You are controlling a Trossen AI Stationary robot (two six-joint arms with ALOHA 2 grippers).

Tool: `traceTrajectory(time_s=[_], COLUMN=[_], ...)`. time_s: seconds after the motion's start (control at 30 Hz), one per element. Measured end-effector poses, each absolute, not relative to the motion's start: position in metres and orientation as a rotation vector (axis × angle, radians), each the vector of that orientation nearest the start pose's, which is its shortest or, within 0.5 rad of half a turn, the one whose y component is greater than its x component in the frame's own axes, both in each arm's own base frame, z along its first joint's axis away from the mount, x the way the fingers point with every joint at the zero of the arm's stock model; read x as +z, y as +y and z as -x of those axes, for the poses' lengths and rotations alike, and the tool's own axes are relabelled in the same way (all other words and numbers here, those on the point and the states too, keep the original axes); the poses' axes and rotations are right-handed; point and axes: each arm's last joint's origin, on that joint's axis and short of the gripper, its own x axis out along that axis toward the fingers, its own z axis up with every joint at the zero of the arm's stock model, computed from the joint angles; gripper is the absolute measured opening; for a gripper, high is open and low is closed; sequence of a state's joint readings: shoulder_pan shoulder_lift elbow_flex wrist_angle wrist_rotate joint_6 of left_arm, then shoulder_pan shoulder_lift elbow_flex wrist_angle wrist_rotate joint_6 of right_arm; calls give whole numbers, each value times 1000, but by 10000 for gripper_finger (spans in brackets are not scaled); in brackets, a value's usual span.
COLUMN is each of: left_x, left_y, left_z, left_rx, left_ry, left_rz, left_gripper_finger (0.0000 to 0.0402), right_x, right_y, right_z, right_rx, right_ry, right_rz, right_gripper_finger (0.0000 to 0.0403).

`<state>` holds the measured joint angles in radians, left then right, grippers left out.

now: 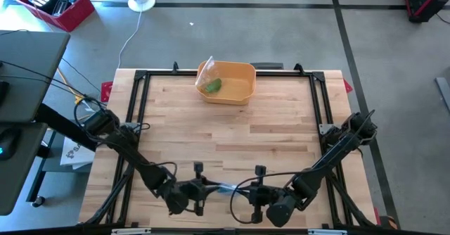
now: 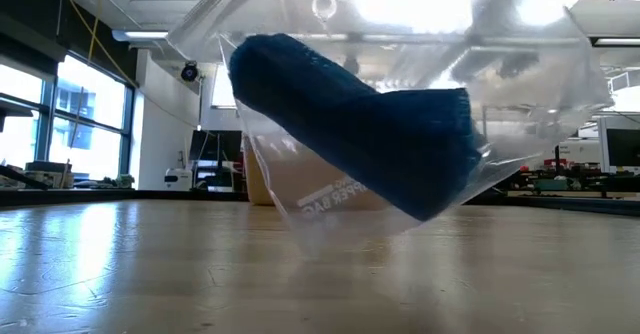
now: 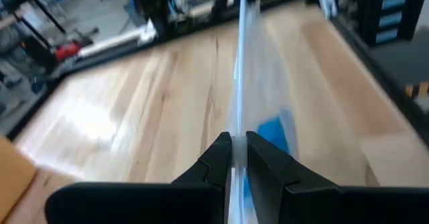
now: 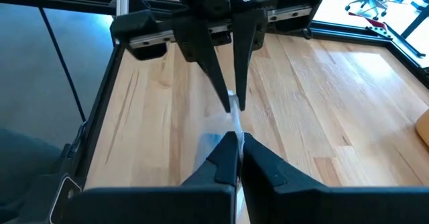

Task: Roll bandage
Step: Close the transparent zip bag, then put the zip bag into the yellow bin

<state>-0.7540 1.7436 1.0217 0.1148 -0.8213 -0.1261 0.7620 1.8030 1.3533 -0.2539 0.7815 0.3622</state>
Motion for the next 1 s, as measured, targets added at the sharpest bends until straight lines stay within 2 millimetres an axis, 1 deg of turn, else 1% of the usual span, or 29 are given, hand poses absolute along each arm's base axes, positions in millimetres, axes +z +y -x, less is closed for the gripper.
traceTrajectory(time_s=[0.23,0.43,0.57,0.77,0.9,1.0], left_x=[202,204,206,224,241,243], left_y=[-226,-223,-220,-206,-207,-212], left_z=[-257,-250,-244,-225,-217,-221], left_rx=[60,34,-4,31,19,-9], left_ry=[551,600,654,712,640,572], left_rz=[-335,-327,-317,-280,-223,-253], left_gripper_finger=[32,36,64,124,152,158], right_x=[251,251,252,252,252,252], right_y=[258,258,259,258,258,258], right_z=[-300,-300,-300,-300,-300,-300], right_rx=[-110,-112,-108,-107,-107,-108], right_ry=[485,484,477,479,479,479], right_rz=[137,129,120,123,130,132], right_gripper_finger=[0,0,0,0,0,0])
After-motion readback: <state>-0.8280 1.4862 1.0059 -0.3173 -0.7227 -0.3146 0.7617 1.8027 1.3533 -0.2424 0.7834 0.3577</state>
